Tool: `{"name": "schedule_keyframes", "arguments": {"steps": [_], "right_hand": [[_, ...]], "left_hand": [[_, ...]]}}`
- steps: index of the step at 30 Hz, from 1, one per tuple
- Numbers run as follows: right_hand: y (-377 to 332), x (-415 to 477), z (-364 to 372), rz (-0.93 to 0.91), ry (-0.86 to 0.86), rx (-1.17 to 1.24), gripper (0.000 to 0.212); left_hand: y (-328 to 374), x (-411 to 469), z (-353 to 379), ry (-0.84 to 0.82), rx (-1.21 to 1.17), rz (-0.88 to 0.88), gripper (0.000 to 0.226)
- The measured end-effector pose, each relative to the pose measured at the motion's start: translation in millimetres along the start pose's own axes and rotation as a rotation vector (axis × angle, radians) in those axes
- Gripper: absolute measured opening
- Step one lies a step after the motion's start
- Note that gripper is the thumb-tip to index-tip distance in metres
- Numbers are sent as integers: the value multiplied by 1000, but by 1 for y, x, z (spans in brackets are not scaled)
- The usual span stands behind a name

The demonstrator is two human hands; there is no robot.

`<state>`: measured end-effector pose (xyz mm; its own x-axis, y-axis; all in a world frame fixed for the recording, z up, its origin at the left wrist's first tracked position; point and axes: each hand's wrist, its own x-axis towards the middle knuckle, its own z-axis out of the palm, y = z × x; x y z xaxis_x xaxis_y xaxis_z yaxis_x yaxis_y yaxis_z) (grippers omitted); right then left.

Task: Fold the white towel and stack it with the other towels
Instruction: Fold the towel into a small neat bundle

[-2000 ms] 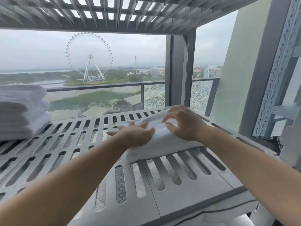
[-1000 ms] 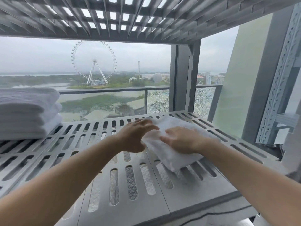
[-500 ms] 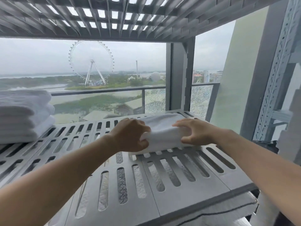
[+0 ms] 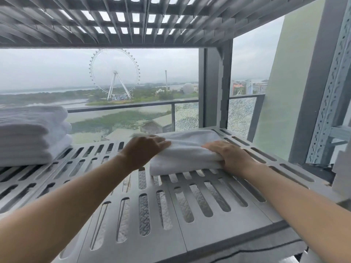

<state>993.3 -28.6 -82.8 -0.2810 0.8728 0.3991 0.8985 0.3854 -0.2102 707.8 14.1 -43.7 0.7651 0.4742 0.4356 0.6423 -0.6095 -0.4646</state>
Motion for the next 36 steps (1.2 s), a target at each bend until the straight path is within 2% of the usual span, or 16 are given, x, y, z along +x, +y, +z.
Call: {"name": "schedule_keyframes", "arguments": {"steps": [2, 6, 9, 11, 13, 16, 20, 25, 29, 31, 33, 36], "right_hand": [[0, 0, 2, 10, 4, -36, 61], [-1, 1, 0, 44, -16, -36, 68], [-5, 4, -3, 35, -41, -31, 65], [-8, 7, -6, 27, -83, -33, 64], [-13, 12, -11, 62, -132, 72, 61], [-20, 34, -16, 118, -102, 225, 49], [-28, 67, -15, 175, -150, 171, 40], [-24, 93, -3, 185, -163, 139, 38], [-8, 111, 2, 218, -166, 86, 43], [-3, 117, 8, 267, -200, 18, 43], [1, 122, 15, 275, -215, -39, 33], [4, 130, 17, 230, -141, -88, 26]], "left_hand": [[10, -11, 9, -58, -44, 6, 55], [5, -20, 11, -40, -152, -61, 42], [0, -16, 5, -78, -262, -82, 38], [-1, -14, -2, -143, -412, -98, 34], [-4, -11, -8, -180, -620, -141, 31], [-4, 9, -6, -202, -825, -240, 40], [-4, 52, 16, -310, -732, -382, 23], [-16, 80, 44, -367, -571, -523, 41], [-27, 81, 64, -482, -472, -577, 56], [-29, 79, 71, -459, -429, -563, 61], [-28, 79, 73, -380, -340, -537, 61], [-29, 84, 66, -216, -183, -476, 59]]}}
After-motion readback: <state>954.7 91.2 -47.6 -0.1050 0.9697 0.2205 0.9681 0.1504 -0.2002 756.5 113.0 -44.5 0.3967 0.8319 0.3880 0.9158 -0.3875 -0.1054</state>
